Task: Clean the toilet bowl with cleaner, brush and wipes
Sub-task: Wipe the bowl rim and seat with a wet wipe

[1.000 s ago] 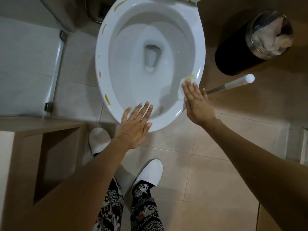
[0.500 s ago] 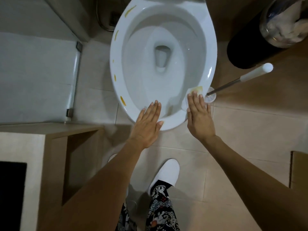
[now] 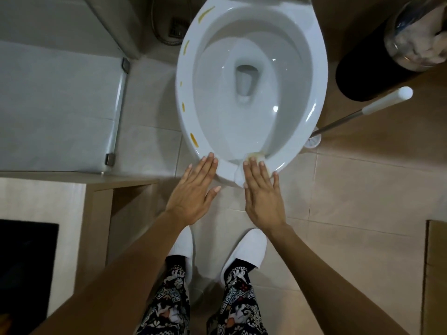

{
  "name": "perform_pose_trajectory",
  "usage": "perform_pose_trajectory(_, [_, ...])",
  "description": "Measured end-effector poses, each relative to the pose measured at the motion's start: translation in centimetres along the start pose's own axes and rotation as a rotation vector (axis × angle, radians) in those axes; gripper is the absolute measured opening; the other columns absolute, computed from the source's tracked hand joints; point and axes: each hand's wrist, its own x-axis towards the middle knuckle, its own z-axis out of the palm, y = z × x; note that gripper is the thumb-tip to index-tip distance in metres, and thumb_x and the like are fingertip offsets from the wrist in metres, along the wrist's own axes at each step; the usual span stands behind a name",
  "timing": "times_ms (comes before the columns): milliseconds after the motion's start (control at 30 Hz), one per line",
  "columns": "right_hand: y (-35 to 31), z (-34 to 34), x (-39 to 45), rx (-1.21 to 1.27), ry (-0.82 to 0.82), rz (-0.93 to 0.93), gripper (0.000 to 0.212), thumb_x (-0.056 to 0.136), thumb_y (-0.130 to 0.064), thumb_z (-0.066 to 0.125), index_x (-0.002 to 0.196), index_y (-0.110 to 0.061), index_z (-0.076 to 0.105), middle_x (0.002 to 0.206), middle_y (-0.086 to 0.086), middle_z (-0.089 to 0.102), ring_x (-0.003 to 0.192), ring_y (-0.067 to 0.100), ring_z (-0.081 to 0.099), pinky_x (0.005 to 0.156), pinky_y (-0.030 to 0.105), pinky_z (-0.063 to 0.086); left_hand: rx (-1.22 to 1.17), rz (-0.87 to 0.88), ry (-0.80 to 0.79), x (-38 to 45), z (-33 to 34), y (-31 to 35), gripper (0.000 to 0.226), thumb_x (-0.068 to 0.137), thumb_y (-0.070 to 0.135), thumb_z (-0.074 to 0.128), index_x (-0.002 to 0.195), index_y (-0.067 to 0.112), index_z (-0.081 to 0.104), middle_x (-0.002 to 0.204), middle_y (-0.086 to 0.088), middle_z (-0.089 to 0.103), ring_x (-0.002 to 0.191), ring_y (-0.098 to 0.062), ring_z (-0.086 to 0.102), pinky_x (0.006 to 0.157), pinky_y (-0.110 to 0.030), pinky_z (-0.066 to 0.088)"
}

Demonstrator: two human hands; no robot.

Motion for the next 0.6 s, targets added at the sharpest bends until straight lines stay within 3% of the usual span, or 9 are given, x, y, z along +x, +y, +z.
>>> perform_pose_trajectory(133, [2.4,-1.0,0.2,-0.08,0.023,0.061,0.053,0.1,-0.027,0.026,0.152,-0.019,0.021,0.158,0.0,0.021,0.146,0.019,0.017,0.114,0.046,0.005,-0.016,0.0,0.006,-0.1,-0.3,-0.5,0.066,0.093,0.052,0.004,0.151,0.021,-0.006,0.157,0.009,-0.012,0.144,-0.006,-0.01,0.117,-0.033,-0.002])
perform_pose_trajectory(300, [3.3,-1.1,0.2,-0.098,0.041,0.164,0.055,0.099,-0.027,0.019,0.153,-0.018,0.016,0.16,0.001,0.013,0.148,0.02,0.01,0.116,0.045,0.001,-0.021,0.008,-0.016,0.2,-0.4,-0.7,0.067,0.09,0.054,-0.002,0.148,0.024,-0.013,0.154,0.011,-0.018,0.141,-0.003,-0.017,0.116,-0.03,-0.005])
perform_pose_trajectory(600, [-4.0,1.3,1.0,0.022,0.036,0.085,0.055,0.098,-0.026,0.02,0.151,-0.012,0.022,0.158,0.004,0.019,0.147,0.023,0.014,0.117,0.043,0.005,-0.011,0.015,-0.033,0.0,-1.0,-0.8,0.066,0.089,0.055,-0.008,0.147,0.025,-0.016,0.155,0.011,-0.018,0.141,-0.003,-0.019,0.117,-0.034,-0.007])
